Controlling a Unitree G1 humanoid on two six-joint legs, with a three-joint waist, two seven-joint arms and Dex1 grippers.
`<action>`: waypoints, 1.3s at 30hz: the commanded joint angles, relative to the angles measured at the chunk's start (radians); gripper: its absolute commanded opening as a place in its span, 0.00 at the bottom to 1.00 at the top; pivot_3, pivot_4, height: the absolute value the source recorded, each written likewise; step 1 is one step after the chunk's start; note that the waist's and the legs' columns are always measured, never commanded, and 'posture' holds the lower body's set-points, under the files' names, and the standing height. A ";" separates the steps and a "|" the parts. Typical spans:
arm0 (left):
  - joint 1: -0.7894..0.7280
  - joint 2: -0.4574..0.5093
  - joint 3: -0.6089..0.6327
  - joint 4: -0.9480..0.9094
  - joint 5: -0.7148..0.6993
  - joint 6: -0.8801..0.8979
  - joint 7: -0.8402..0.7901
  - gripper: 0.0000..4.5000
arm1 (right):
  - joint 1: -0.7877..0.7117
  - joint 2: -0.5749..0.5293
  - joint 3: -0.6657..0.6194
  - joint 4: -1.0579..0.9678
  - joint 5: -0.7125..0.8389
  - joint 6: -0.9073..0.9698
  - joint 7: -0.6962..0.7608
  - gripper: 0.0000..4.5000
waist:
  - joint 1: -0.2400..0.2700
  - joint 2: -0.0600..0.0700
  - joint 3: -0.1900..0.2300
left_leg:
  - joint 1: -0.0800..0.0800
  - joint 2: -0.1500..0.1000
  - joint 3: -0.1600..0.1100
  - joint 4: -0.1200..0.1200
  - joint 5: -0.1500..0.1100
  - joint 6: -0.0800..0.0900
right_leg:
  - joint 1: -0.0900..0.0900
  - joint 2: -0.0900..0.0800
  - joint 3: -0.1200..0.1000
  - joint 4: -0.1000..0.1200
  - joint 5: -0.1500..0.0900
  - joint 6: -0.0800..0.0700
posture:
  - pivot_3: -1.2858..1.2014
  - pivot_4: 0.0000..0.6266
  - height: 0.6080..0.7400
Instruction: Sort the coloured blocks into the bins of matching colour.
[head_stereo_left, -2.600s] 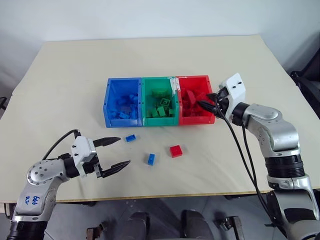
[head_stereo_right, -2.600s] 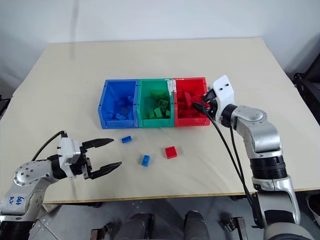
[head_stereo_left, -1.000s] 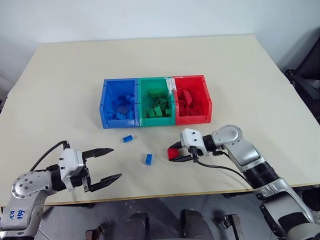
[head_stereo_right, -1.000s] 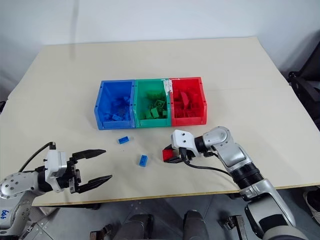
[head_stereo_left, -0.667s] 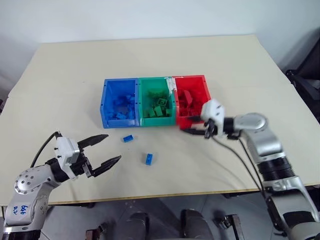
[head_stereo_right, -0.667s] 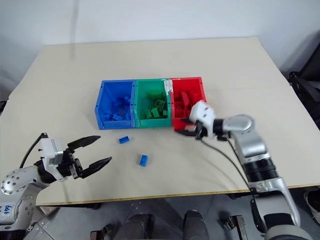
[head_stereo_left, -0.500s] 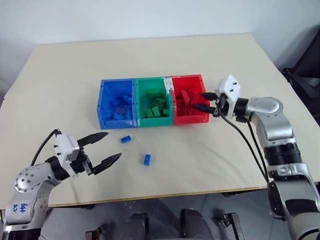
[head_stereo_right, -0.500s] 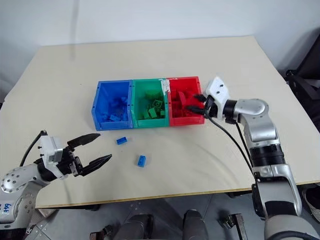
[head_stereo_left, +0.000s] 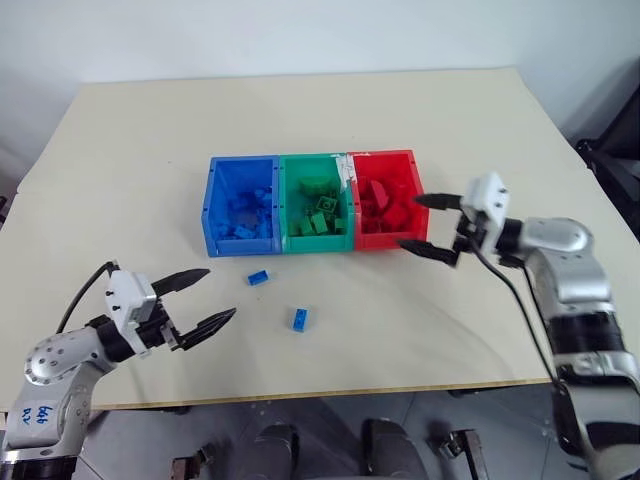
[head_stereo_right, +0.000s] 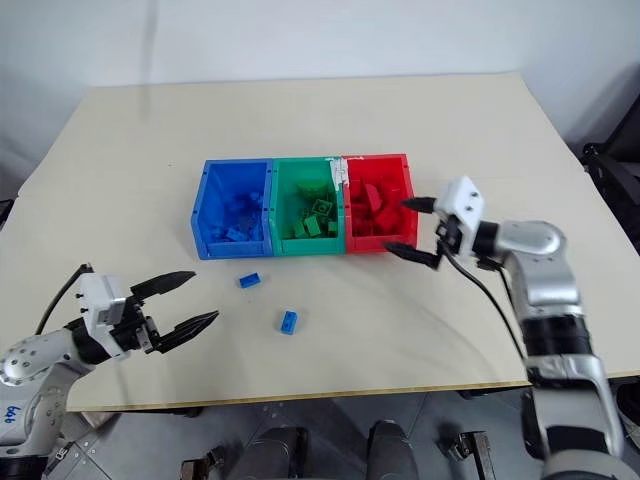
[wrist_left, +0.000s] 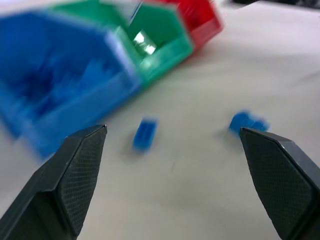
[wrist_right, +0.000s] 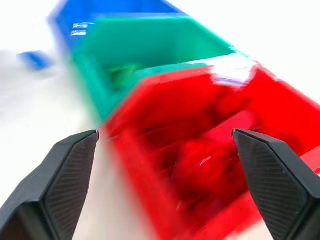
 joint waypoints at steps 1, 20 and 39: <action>0.019 0.053 0.059 0.064 0.020 -0.064 -0.066 1.00 | 0.155 -0.105 -0.059 -0.166 0.067 0.001 0.111 1.00 | 0.004 0.000 0.000 | 0.000 0.000 0.000 0.000 0.000 0.000 | 0.000 0.000 0.000 0.000 0.000 0.000 | 0.52 0.24 1.00; -0.281 0.056 -0.354 -0.082 0.216 0.085 -0.064 1.00 | 0.555 -0.128 -0.184 -0.484 0.190 -0.019 0.059 1.00 | 0.031 0.001 0.000 | 0.002 0.000 0.003 0.003 0.000 0.000 | 0.001 0.000 0.002 0.000 0.000 0.000 | 0.52 0.24 1.00; -0.539 -0.040 -0.676 0.087 0.434 0.124 -0.111 0.86 | 0.691 -0.089 -0.156 -0.657 0.230 0.011 -0.026 1.00 | 0.041 0.000 0.000 | 0.002 -0.003 0.004 0.005 0.000 0.000 | 0.001 0.001 0.002 0.001 0.000 0.001 | 0.52 0.24 1.00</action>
